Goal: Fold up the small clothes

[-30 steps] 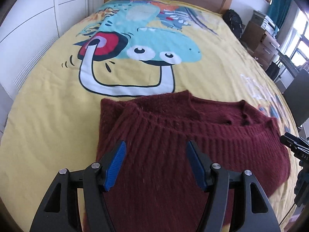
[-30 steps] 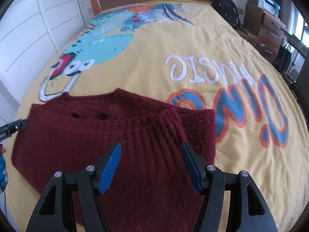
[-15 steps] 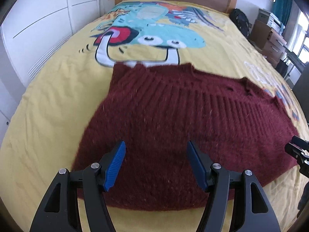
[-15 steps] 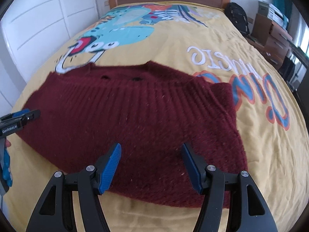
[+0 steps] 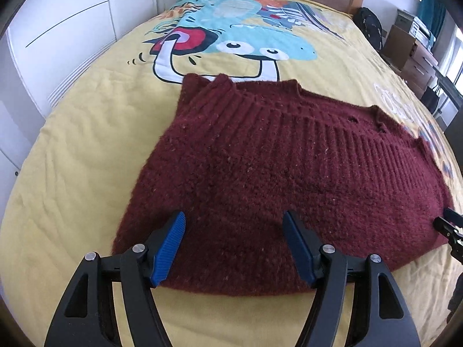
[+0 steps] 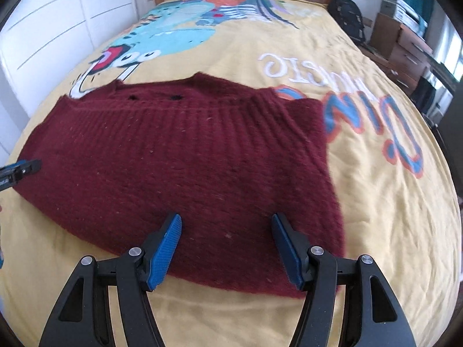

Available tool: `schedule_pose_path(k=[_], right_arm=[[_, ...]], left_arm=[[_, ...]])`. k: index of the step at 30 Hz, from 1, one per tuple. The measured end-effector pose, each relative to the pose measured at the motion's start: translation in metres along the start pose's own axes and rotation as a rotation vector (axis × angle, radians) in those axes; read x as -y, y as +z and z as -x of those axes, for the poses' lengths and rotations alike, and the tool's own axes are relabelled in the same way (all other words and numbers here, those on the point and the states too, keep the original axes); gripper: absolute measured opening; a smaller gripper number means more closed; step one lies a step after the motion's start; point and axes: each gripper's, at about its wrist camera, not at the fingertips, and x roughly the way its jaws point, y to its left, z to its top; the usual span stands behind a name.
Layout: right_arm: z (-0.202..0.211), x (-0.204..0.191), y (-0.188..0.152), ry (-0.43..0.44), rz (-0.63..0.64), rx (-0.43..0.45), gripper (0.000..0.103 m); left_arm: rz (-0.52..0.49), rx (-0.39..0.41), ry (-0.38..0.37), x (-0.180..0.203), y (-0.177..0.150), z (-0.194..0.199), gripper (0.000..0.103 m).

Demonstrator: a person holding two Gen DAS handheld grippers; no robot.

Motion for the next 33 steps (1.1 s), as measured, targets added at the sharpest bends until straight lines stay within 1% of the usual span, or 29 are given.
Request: schedule_pose_path(k=[4,6,8,11,14,18,21,27,33], right_arm=[[0.020,0.008,-0.001,-0.012,-0.028,0.020,0.067],[0.030,0.009,-0.002,-0.008,-0.039,0.033,0.067],[0.042,0.009,-0.003,-0.004,-0.046,0.049,0.067],[0.055,0.004,-0.004,-0.005,-0.043,0.066,0.067],[0.066,-0.002,-0.007,0.001,-0.039,0.075,0.067],[0.079,-0.012,-0.014,0.012,-0.026,0.084,0.067],[0.084,-0.018,-0.019,0.027,-0.023,0.087,0.067],[0.084,-0.026,-0.028,0.041,-0.019,0.077,0.067],[0.067,-0.028,-0.030,0.042,-0.025,0.043,0.067]], left_arm=[[0.029,0.011,-0.015,-0.006,0.000,0.020,0.064],[0.039,0.022,-0.045,-0.011,0.000,0.031,0.064],[0.047,0.029,-0.052,-0.014,0.001,0.040,0.065],[0.060,0.040,-0.062,-0.021,-0.001,0.056,0.068],[0.081,0.041,-0.076,-0.031,-0.006,0.068,0.069],[0.134,0.036,-0.098,-0.051,-0.015,0.080,0.069],[0.174,0.028,-0.114,-0.068,-0.023,0.085,0.069],[0.220,0.016,-0.099,-0.099,-0.040,0.086,0.069],[0.292,-0.026,-0.141,-0.122,-0.059,0.071,0.069]])
